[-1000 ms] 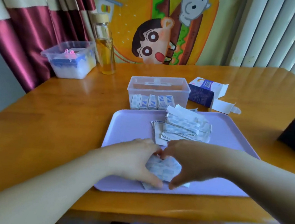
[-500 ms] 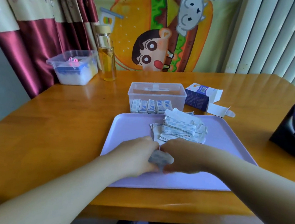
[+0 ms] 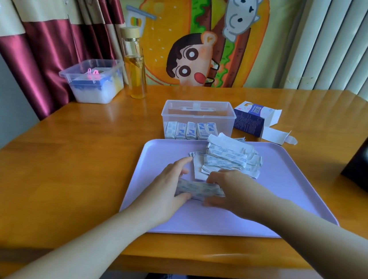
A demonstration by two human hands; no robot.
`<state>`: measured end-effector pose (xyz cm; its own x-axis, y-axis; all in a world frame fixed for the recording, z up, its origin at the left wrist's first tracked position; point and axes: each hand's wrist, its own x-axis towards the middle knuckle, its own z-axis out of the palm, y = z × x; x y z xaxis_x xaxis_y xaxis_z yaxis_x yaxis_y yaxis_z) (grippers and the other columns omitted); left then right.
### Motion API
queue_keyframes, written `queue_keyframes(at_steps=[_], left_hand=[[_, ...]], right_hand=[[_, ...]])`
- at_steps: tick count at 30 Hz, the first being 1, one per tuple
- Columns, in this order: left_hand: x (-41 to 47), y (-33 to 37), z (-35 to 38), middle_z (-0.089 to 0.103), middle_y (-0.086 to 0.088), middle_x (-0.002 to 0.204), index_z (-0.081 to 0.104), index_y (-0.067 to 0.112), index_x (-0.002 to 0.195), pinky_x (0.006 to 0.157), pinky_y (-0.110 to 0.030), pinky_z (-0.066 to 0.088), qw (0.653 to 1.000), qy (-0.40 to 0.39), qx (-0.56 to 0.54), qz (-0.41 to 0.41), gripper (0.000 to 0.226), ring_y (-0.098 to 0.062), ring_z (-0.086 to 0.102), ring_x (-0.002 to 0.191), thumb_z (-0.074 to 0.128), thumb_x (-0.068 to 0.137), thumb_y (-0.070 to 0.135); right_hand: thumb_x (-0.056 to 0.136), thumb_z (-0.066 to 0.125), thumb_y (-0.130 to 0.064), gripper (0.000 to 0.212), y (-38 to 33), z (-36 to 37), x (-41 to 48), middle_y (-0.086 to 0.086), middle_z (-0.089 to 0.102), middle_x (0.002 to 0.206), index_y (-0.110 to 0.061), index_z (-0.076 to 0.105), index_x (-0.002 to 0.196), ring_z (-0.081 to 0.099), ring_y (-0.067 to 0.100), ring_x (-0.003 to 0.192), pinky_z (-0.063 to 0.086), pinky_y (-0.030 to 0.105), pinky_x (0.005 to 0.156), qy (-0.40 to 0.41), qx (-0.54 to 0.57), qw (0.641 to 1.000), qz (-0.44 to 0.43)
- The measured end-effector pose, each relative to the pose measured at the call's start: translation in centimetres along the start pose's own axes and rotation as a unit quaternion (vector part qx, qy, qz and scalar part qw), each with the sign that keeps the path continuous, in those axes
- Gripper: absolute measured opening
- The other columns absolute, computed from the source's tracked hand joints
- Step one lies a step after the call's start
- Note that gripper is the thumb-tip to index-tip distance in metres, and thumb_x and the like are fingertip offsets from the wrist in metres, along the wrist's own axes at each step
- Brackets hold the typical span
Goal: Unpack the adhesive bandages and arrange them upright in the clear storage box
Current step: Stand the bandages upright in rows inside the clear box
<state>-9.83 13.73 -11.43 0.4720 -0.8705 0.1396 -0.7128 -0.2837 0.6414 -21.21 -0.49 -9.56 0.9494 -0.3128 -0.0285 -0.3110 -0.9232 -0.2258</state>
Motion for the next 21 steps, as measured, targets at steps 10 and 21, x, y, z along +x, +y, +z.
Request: queue_keyframes(at_steps=[10,21], left_hand=[[-0.5,-1.0,0.0,0.037,0.015,0.13,0.044,0.03,0.137,0.092,0.004,0.021,0.994,-0.01,0.062,0.09,0.044,0.006,0.037,0.111,0.054,0.094,0.022],[0.1,-0.8,0.7,0.025,0.007,0.147,0.011,0.025,0.15,0.109,-0.023,0.02,0.979,-0.078,0.17,0.08,0.057,-0.012,0.02,0.135,0.038,0.1,0.028]], right_hand=[[0.085,0.065,-0.038,0.04,0.2,0.8,-0.2,0.001,0.06,0.112,-0.021,0.056,0.121,0.053,0.018,0.098,0.039,0.025,0.077,0.047,0.064,0.997,-0.021],[0.085,0.065,-0.032,0.035,-0.3,1.4,0.3,0.003,0.062,0.106,-0.018,0.06,0.117,0.055,0.019,0.093,0.041,0.026,0.076,0.062,0.085,0.994,-0.034]])
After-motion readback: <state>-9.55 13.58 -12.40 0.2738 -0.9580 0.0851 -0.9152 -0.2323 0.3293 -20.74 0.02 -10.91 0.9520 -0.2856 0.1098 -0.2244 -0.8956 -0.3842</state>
